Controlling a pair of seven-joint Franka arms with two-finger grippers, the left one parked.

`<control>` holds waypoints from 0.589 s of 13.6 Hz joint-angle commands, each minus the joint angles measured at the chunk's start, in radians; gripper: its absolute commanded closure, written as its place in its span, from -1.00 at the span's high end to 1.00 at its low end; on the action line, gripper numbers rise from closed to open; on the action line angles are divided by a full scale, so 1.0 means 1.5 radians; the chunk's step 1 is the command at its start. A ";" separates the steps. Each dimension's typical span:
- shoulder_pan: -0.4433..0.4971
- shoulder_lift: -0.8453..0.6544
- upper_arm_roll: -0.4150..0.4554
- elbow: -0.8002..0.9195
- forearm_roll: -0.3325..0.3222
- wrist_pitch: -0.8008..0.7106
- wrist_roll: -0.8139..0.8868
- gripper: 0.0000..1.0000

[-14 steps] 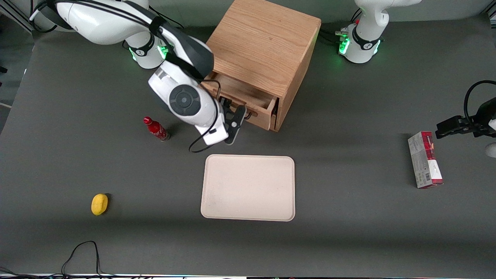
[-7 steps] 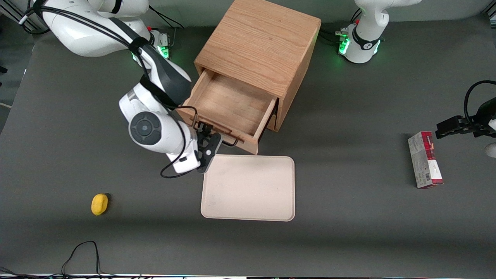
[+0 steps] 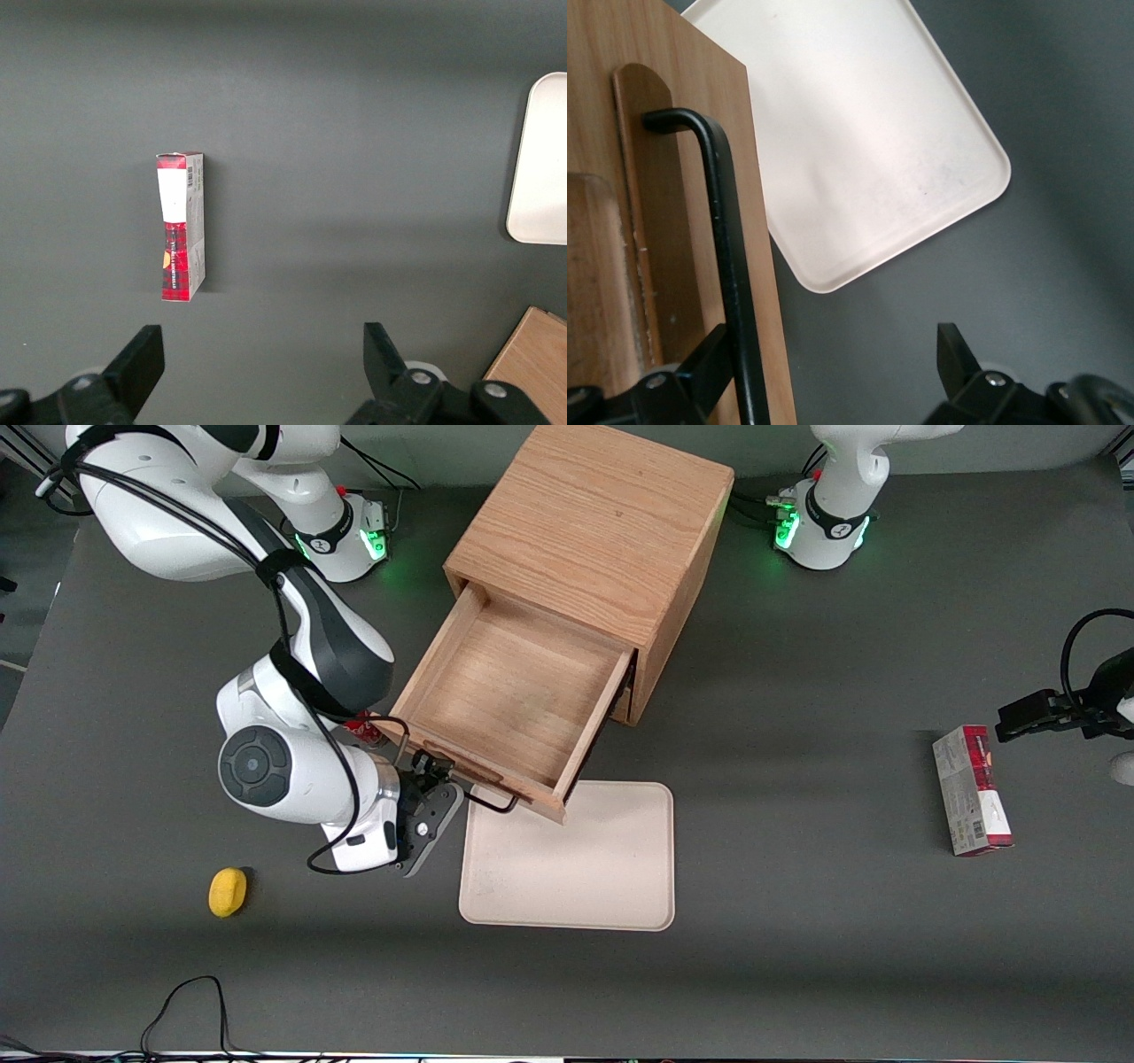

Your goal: Open upper drawer

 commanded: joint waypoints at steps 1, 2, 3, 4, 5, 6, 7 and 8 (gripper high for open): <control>0.008 0.005 -0.024 0.057 -0.015 -0.004 -0.007 1.00; 0.008 0.001 -0.032 0.064 -0.016 -0.004 -0.007 1.00; 0.007 -0.014 -0.032 0.078 -0.016 -0.009 -0.005 1.00; 0.006 -0.029 -0.033 0.083 -0.016 -0.009 -0.001 1.00; 0.005 -0.043 -0.046 0.086 -0.012 -0.009 0.003 1.00; 0.004 -0.058 -0.058 0.086 -0.009 0.002 0.007 1.00; 0.000 -0.073 -0.065 0.087 -0.008 0.009 0.013 1.00; -0.005 -0.107 -0.085 0.077 -0.001 0.003 0.028 1.00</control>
